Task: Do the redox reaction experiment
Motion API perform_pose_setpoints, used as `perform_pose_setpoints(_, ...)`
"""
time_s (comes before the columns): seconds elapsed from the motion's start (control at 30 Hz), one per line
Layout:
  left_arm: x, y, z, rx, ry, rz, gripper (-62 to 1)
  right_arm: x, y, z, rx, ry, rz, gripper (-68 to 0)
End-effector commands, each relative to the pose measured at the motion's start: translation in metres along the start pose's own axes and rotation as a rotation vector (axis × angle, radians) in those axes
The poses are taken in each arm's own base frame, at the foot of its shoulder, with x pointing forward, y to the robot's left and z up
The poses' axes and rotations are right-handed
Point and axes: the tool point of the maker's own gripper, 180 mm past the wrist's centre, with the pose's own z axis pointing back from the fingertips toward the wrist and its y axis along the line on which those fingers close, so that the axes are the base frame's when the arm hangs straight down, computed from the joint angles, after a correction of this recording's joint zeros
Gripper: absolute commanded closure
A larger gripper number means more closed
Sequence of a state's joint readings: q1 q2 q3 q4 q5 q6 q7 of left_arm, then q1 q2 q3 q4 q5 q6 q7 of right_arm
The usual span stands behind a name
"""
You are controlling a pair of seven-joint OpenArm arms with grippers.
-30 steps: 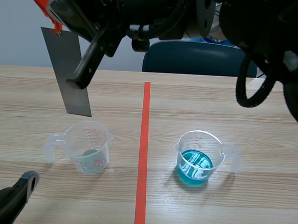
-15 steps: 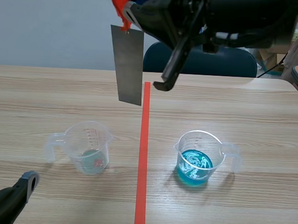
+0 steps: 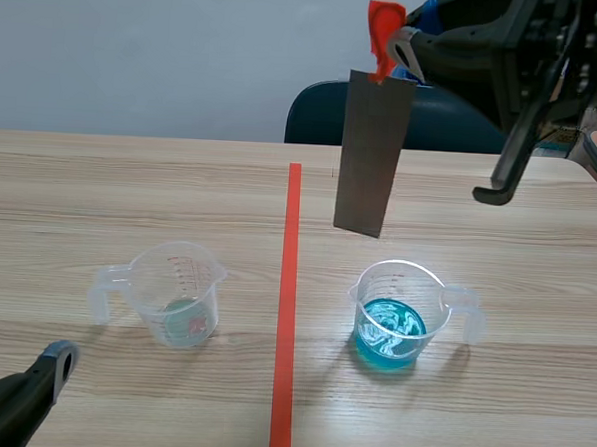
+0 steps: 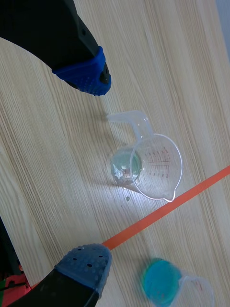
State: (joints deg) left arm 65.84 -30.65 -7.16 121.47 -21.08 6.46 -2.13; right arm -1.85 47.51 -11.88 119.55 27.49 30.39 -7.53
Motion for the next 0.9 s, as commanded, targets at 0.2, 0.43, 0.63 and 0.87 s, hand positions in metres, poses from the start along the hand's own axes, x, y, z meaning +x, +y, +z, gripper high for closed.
perform_pose_setpoints(0.2, 0.007, 0.0, 0.0, 0.0, -0.029, 0.005, -62.3, -0.003, -0.008, 0.019, -0.028, 0.008, 0.004, -0.8)
perform_pose_setpoints(0.43, 0.007, 0.0, 0.0, 0.0, -0.029, 0.005, -62.3, -0.013, -0.002, 0.031, -0.006, 0.04, -0.012, -0.8)
perform_pose_setpoints(0.63, 0.007, 0.0, 0.0, 0.0, -0.028, 0.005, -62.3, -0.02, 0.011, 0.036, 0.035, 0.057, -0.039, -0.8)
perform_pose_setpoints(0.87, 0.007, 0.0, 0.0, 0.0, -0.028, 0.005, -62.3, -0.024, 0.016, 0.037, 0.045, 0.068, -0.052, -0.8)
